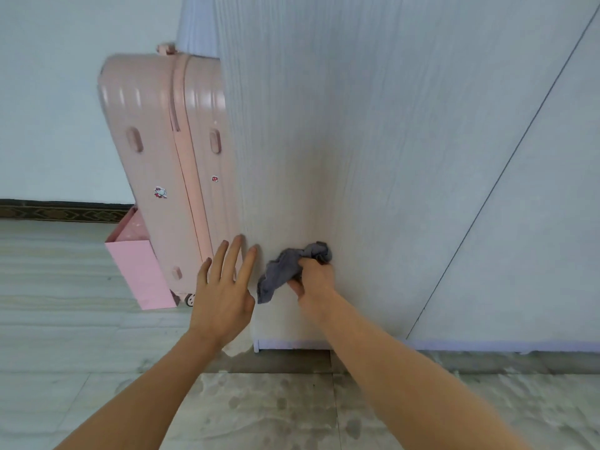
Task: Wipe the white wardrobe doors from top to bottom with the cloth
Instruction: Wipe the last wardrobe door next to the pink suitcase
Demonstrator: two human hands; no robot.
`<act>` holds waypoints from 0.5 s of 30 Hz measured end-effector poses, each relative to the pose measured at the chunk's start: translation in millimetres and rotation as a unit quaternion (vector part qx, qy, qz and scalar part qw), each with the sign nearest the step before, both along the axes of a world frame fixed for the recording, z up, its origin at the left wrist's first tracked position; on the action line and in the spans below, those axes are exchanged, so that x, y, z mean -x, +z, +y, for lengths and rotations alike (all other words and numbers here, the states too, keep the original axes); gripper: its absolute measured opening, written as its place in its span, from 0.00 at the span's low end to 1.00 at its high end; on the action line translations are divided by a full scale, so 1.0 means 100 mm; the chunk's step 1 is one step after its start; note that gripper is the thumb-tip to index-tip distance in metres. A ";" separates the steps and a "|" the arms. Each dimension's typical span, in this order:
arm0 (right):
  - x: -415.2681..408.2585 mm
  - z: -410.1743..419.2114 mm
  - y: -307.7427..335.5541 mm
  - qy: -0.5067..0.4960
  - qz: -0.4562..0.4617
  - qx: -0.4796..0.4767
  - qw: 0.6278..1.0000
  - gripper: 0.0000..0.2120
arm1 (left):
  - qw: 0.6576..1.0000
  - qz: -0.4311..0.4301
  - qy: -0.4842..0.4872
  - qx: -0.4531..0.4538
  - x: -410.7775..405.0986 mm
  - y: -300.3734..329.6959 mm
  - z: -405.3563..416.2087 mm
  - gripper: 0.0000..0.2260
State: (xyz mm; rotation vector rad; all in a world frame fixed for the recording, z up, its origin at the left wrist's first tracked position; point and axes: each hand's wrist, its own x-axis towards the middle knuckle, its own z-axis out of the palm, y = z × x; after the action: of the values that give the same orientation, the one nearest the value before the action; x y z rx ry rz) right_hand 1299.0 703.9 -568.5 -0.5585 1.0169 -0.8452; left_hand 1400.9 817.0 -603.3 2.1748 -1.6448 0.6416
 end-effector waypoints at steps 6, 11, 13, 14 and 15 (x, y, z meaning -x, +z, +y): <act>0.33 -0.14 0.68 -0.092 0.030 0.170 0.981 0.07 | 0.999 -0.006 -0.022 0.042 0.02 0.52 -0.07 0.38; 0.67 -0.26 1.34 -0.180 0.138 0.289 0.930 0.10 | 0.996 -0.008 -0.039 0.084 0.13 0.92 -0.21 0.39; 0.70 -0.26 1.48 -0.202 0.213 0.362 0.884 0.17 | 0.994 -0.001 -0.042 0.100 0.17 1.06 -0.25 0.38; 0.69 -0.23 1.49 -0.197 0.263 0.407 0.852 0.20 | 0.993 0.014 -0.041 0.106 0.18 1.13 -0.25 0.37; 0.65 -0.20 1.45 -0.180 0.319 0.459 0.810 0.21 | 0.992 0.034 -0.037 0.114 0.17 1.21 -0.24 0.37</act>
State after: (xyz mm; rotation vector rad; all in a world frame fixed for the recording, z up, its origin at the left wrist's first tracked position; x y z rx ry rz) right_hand 1233.7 684.1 -423.1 -1.5928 1.3054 -1.5625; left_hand 1383.8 793.2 -482.4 1.9425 -1.5285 0.6894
